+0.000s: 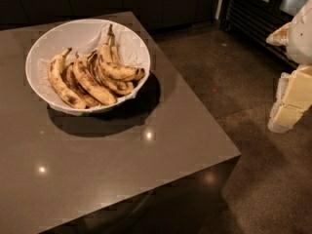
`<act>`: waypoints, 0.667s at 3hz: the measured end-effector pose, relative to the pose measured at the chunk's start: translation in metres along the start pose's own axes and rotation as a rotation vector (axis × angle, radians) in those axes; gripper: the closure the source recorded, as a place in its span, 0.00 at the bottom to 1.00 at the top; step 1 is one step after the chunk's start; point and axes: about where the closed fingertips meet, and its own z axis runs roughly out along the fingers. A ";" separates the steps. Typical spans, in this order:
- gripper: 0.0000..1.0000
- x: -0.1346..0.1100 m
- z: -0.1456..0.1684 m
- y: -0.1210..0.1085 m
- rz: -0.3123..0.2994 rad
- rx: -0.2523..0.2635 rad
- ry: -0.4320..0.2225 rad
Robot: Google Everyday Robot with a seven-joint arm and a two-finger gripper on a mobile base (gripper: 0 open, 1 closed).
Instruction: Pick banana from white bowl
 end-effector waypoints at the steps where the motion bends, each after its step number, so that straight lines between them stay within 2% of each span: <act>1: 0.00 0.000 0.000 0.000 0.000 0.000 0.000; 2: 0.00 -0.018 0.004 -0.001 0.049 0.002 0.016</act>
Offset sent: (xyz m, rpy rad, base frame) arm 0.0248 0.0705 -0.0055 -0.0057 0.0674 -0.2171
